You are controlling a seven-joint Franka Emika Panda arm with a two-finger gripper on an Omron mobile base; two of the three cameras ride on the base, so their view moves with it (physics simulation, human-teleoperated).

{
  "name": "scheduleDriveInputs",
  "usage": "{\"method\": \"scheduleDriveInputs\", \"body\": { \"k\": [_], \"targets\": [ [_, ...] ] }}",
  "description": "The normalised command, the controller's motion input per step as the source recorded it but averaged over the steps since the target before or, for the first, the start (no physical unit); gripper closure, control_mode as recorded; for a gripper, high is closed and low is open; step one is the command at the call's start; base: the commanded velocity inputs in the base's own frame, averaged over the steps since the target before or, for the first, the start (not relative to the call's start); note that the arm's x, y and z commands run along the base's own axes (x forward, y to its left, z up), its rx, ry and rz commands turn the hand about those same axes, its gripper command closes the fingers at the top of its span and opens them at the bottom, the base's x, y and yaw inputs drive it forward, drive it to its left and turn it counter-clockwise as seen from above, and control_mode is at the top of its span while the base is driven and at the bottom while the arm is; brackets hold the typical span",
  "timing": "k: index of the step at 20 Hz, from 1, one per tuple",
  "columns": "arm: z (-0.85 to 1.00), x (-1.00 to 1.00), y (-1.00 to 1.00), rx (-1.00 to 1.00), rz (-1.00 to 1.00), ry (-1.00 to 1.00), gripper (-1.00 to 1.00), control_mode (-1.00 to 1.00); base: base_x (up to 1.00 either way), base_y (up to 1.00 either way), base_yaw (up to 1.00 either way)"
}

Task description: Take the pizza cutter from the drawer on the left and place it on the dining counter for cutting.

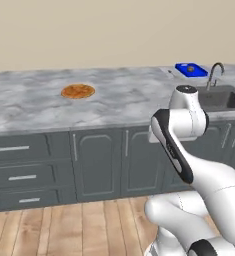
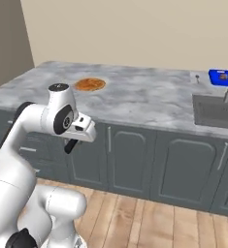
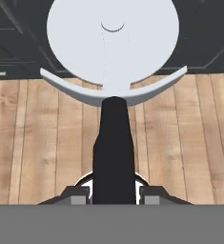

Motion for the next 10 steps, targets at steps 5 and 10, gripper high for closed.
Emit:
{"method": "scheduleDriveInputs", "body": {
  "k": [5, 10],
  "targets": [
    [0.00, 0.00, 0.00, 0.00, 0.00, 0.00, 1.00, 1.00, 0.63, 0.84, 0.00],
    [0.00, 0.00, 0.00, 0.00, 0.00, 0.00, 1.00, 1.00, 0.56, 0.04, -0.07]
  ]
}}
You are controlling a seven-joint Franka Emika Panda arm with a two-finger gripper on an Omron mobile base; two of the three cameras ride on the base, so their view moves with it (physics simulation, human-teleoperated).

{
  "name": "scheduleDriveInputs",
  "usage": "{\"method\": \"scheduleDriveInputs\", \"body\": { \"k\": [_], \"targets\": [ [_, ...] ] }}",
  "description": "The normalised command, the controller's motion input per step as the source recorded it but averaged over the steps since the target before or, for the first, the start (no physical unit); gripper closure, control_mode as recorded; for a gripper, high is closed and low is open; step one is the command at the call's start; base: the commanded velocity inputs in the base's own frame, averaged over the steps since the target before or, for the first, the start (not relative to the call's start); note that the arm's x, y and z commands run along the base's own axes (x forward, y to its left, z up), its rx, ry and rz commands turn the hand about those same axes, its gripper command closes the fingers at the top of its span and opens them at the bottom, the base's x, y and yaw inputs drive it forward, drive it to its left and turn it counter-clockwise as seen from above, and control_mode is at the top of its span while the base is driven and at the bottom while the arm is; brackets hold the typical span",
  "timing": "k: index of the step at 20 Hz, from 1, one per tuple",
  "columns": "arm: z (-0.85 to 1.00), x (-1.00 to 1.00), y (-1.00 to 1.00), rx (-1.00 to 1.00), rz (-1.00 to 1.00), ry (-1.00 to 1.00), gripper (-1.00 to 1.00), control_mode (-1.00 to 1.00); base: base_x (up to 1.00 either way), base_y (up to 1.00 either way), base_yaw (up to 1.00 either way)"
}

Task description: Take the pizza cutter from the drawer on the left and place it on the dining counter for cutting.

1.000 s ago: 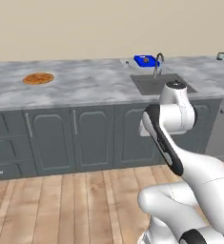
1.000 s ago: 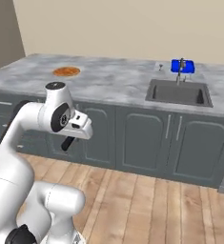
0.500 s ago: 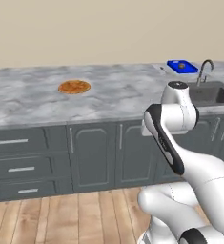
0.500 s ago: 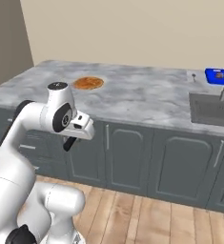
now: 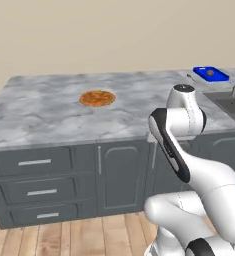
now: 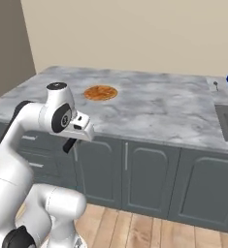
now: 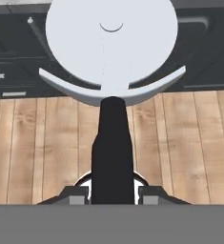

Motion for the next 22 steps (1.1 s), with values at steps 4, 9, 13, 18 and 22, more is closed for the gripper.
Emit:
{"method": "scheduleDriveInputs", "body": {
  "k": [4, 9, 13, 18, 22],
  "targets": [
    [0.00, 0.00, 0.00, 0.00, 0.00, 0.00, 1.00, 1.00, 0.81, 0.05, -0.18],
    [0.00, 0.00, 0.00, 0.00, 0.00, 0.00, 1.00, 1.00, 0.87, 0.27, -0.20],
    [0.00, 0.00, 0.00, 0.00, 0.00, 0.00, 1.00, 1.00, 0.73, 0.07, -0.11],
    [0.00, 0.00, 0.00, 0.00, 0.00, 0.00, 1.00, 1.00, 0.59, 0.01, -0.07],
    [0.00, 0.00, 0.00, 0.00, 0.00, 0.00, 1.00, 1.00, 0.43, 0.05, -0.07]
  ]
}}
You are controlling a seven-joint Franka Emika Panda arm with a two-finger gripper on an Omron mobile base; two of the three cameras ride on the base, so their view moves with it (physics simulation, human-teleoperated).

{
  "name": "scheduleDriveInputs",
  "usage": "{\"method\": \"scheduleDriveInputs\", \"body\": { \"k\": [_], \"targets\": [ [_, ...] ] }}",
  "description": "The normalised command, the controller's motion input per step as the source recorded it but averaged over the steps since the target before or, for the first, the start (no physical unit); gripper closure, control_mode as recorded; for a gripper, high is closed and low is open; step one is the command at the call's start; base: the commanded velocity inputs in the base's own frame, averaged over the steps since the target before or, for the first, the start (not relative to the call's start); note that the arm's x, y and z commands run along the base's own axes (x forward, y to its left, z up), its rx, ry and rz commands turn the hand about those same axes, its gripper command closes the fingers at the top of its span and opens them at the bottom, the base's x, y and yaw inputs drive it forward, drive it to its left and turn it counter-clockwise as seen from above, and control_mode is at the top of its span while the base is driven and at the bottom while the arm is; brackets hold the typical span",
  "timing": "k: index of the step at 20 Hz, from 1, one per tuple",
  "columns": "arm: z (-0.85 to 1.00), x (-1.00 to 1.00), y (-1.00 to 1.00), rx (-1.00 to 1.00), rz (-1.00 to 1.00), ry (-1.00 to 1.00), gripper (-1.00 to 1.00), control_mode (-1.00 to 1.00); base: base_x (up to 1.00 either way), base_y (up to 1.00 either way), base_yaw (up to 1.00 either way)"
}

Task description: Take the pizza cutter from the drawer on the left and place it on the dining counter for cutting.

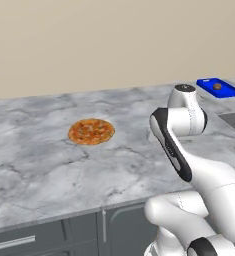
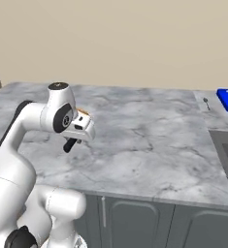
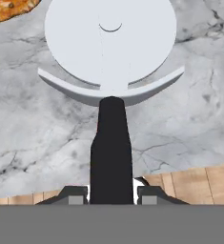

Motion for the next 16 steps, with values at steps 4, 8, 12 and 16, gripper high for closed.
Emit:
{"method": "scheduleDriveInputs", "body": {
  "k": [4, 8, 12, 16],
  "targets": [
    [0.00, 0.18, 0.05, 0.00, 0.00, -0.02, 1.00, -1.00, 0.36, 0.07, -0.01],
    [0.00, 1.00, 0.37, 0.00, 0.00, -0.07, 1.00, -1.00, 0.00, 0.00, 0.00],
    [-0.03, 1.00, 0.32, 0.00, 0.00, -0.01, 1.00, -1.00, 0.00, 0.00, 0.00],
    [-0.24, 0.84, 0.15, 0.01, 0.03, 0.00, 1.00, -1.00, 0.00, 0.00, 0.00]
  ]
}}
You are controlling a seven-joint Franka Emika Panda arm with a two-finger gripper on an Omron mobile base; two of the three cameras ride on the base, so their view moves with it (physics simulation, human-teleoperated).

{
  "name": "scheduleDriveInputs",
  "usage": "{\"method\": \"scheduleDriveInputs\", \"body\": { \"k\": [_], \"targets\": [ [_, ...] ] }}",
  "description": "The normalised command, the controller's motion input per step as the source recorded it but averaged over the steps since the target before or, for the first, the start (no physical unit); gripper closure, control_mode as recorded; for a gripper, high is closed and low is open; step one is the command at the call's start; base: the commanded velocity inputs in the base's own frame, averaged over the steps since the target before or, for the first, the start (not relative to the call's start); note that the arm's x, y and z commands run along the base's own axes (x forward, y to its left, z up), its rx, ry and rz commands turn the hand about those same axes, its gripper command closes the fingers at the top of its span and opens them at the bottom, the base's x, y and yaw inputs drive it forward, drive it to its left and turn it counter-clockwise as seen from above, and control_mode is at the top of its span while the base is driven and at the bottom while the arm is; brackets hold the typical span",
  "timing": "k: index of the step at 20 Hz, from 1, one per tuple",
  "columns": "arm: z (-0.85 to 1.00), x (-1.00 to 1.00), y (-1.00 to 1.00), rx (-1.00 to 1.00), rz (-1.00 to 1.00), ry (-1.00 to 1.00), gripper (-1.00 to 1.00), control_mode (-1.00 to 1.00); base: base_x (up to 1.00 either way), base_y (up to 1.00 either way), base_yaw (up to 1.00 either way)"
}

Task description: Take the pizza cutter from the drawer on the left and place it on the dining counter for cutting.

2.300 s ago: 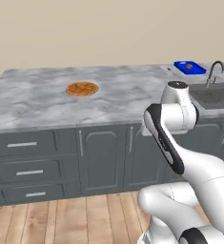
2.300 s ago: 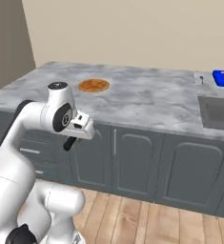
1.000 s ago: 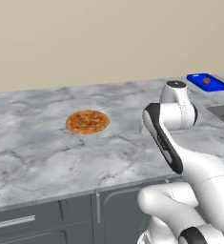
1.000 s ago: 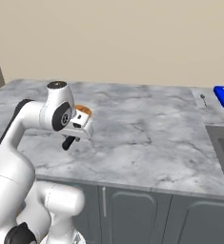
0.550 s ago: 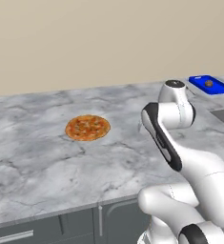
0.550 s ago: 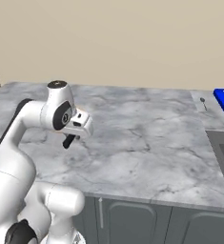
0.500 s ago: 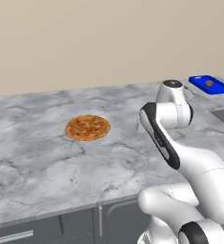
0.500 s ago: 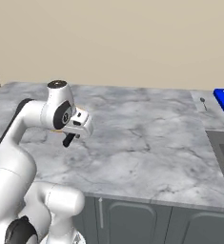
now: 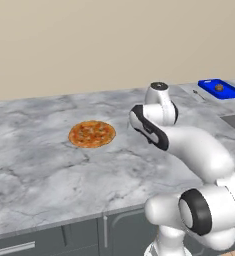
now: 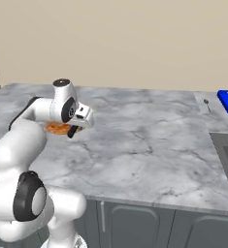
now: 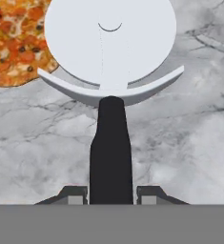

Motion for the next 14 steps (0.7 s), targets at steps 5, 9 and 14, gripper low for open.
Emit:
{"method": "scheduleDriveInputs", "body": {
  "k": [5, 9, 14],
  "targets": [
    [-0.49, 0.63, 0.10, 0.02, 0.05, 0.00, 1.00, -1.00, 0.00, 0.00, 0.00],
    [-0.36, 0.69, 0.10, 0.01, 0.08, 0.00, 1.00, -1.00, 0.00, 0.00, 0.00],
    [-0.17, 0.75, 0.37, 0.00, 0.03, 0.09, 1.00, -1.00, 0.00, 0.00, 0.00]
  ]
}}
